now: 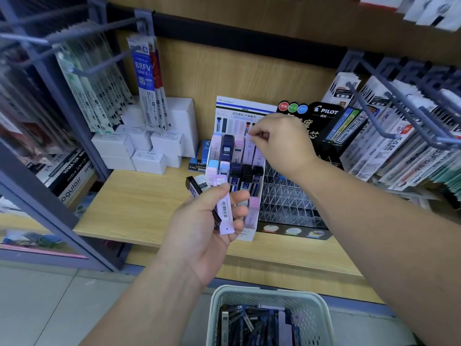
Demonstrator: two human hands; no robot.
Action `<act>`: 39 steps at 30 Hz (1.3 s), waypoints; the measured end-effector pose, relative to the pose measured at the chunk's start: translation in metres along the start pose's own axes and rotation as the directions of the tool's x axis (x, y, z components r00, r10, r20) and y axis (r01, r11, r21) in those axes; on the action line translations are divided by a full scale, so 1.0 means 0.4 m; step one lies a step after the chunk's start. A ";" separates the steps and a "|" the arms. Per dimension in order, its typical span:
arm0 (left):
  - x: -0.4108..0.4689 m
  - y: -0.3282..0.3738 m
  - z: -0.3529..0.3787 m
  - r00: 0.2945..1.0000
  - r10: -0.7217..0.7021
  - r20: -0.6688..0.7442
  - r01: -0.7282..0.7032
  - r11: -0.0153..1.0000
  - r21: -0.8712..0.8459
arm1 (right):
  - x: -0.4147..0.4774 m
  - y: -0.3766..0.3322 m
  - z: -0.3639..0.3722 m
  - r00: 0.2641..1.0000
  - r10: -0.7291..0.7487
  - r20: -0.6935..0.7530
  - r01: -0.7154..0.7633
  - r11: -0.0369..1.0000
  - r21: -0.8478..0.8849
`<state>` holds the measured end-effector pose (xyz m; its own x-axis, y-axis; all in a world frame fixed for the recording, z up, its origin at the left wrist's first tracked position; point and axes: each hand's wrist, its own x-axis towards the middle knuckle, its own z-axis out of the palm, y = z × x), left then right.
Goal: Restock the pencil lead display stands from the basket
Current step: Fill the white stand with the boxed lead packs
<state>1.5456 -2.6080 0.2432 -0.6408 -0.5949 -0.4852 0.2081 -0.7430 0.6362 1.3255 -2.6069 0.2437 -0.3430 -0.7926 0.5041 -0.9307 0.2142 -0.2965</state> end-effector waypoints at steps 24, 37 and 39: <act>-0.002 -0.004 0.004 0.999 -0.015 -0.040 0.017 0.999 0.042 | -0.016 0.009 0.005 0.991 -0.035 0.126 0.037 0.999 -0.018; -0.003 -0.042 0.001 0.995 -0.032 0.091 0.012 0.978 0.208 | -0.232 -0.107 -0.141 0.815 0.368 0.448 -0.580 0.511 0.635; -0.007 -0.054 0.006 0.992 -0.043 0.122 0.013 0.970 0.241 | -0.252 -0.117 -0.145 0.784 0.361 0.505 -0.620 0.428 0.657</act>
<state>1.5410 -2.5895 0.2321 -0.7344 -0.5204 -0.4357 0.0154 -0.6545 0.7559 1.3962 -2.5039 0.2540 -0.5412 -0.8321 -0.1213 -0.1021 0.2082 -0.9727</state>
